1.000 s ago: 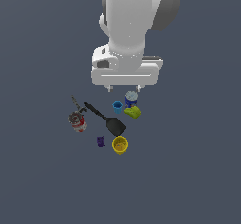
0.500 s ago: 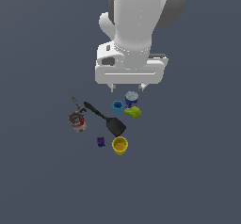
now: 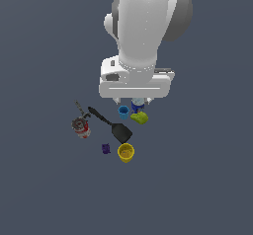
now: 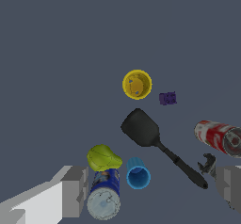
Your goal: Pick up a designated object from a clutter of objects.
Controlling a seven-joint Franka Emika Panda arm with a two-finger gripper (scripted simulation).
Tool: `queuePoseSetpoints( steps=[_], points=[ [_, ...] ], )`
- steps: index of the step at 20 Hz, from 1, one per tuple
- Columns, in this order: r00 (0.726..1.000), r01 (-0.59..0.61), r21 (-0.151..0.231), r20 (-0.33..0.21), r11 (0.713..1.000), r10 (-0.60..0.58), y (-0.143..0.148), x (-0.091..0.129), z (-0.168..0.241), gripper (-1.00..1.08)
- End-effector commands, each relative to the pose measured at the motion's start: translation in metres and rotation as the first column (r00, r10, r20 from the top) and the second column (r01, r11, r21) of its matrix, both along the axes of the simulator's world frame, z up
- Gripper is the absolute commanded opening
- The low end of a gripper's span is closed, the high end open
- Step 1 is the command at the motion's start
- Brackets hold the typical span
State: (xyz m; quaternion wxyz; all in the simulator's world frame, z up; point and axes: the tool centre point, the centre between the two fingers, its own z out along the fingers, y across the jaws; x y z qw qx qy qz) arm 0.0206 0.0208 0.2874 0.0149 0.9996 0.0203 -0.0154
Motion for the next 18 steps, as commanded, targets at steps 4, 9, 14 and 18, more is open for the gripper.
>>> queuePoseSetpoints(
  steps=[4, 9, 14, 18],
  points=[
    [1.000, 0.012, 0.008, 0.005, 1.000, -0.012, -0.003, 0.021, -0.031, 1.00],
    [1.000, 0.027, 0.016, 0.012, 1.000, -0.027, -0.008, 0.045, -0.074, 1.00],
    [0.999, 0.044, 0.023, 0.020, 0.999, -0.044, -0.013, 0.065, -0.121, 1.00],
    [0.998, 0.054, 0.027, 0.024, 0.998, -0.055, -0.017, 0.075, -0.151, 1.00]
  ],
)
